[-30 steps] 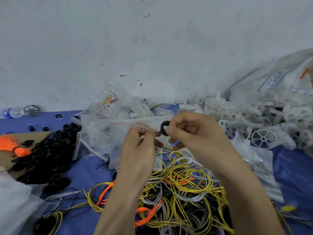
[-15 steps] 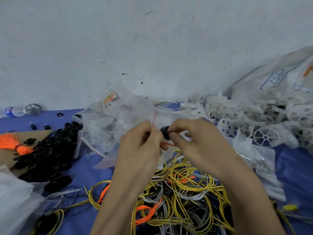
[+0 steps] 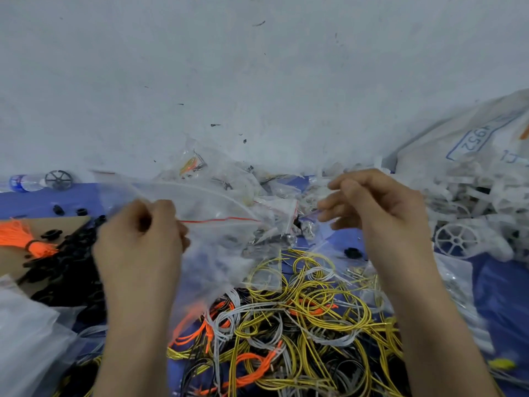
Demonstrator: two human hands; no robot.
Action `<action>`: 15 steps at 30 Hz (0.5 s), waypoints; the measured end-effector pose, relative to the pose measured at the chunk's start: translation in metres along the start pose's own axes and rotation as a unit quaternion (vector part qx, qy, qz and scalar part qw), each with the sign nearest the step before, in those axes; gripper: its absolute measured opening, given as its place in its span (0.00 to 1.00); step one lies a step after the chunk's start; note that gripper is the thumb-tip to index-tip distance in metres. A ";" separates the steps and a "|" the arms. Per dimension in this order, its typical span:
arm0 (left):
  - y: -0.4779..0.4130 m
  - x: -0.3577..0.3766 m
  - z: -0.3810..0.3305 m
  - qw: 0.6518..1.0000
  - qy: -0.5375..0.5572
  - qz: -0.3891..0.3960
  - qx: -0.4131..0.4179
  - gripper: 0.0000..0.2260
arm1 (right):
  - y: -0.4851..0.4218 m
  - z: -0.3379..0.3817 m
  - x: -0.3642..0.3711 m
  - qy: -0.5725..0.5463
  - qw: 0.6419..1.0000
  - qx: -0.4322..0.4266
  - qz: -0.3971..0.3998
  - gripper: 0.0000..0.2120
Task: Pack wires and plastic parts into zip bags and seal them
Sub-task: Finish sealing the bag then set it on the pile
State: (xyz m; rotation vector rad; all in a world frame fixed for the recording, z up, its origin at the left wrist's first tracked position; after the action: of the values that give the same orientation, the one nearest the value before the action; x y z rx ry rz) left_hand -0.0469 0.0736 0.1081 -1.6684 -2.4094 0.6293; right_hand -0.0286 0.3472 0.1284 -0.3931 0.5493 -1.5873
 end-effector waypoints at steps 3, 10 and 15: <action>-0.005 -0.028 -0.001 0.997 0.015 -0.075 0.017 0.09 | -0.012 -0.057 -0.008 0.119 0.981 0.151 0.008 0.12; -0.013 -0.012 0.003 0.997 0.029 0.031 0.063 0.13 | -0.043 -0.196 0.062 0.351 0.799 0.330 0.360 0.23; -0.016 0.013 0.018 0.987 -0.017 0.150 0.047 0.15 | -0.041 -0.243 0.082 0.380 0.773 0.335 0.381 0.35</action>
State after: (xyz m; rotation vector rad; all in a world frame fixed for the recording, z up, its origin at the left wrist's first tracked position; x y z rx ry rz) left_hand -0.0718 0.0759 0.0968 -2.0109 -2.1293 0.8052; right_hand -0.2052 0.2944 -0.0543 0.9707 0.5848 -0.9646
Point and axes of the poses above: each hand's wrist, its own y-axis away from the middle knuckle, its own x-axis out of the palm, z = x × y, the point moved 8 cm from there along -y, towards the middle knuckle, and after that the axes turned 15 degrees about z, right-handed, at the moved point
